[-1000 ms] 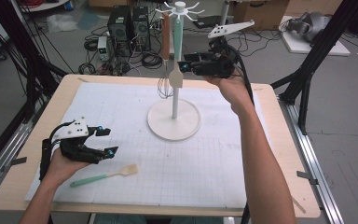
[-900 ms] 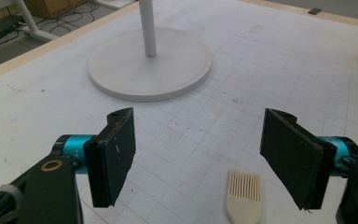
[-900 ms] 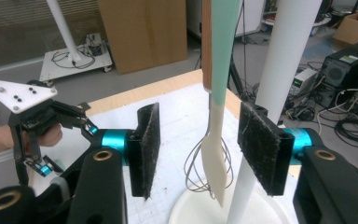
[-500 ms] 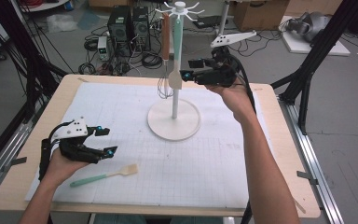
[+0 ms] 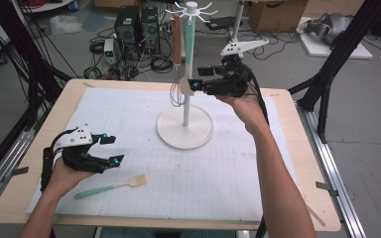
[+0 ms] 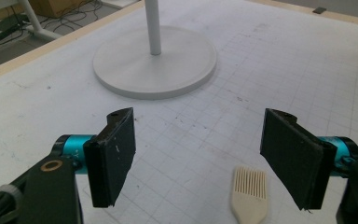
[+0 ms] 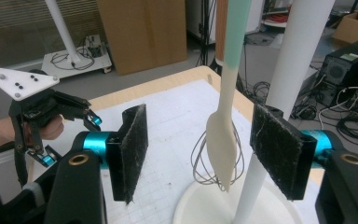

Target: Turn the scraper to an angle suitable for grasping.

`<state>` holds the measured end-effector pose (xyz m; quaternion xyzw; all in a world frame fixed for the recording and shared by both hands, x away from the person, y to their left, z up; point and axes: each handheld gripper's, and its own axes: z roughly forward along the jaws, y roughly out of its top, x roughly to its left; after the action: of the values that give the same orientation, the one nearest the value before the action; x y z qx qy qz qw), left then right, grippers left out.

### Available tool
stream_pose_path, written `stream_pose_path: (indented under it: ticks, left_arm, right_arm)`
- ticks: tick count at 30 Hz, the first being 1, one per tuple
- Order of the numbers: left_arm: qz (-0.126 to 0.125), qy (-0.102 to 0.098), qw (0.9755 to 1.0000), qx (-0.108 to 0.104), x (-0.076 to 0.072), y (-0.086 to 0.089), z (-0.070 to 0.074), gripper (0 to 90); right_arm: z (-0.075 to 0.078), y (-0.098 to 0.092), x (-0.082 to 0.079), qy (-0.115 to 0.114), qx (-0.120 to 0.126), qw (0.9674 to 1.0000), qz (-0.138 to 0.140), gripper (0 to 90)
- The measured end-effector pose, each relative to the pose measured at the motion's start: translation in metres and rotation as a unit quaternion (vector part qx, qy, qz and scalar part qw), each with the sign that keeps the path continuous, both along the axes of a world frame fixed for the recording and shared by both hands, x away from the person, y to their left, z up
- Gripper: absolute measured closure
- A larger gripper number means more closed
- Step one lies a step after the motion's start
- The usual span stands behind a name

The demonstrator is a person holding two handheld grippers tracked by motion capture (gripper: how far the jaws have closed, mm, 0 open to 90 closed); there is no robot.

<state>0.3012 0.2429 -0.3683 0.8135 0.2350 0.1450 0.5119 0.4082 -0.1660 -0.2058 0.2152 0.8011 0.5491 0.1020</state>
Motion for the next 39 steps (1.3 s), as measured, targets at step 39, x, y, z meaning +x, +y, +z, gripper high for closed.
stream_pose_path:
  ticks: [39]
  left_arm:
    - [-0.001, -0.004, 1.0000, -0.001, -0.001, 0.001, 0.002, 26.8]
  right_arm:
    - [-0.016, -0.005, -0.007, 0.004, 0.003, 1.0000, 0.000, 33.1]
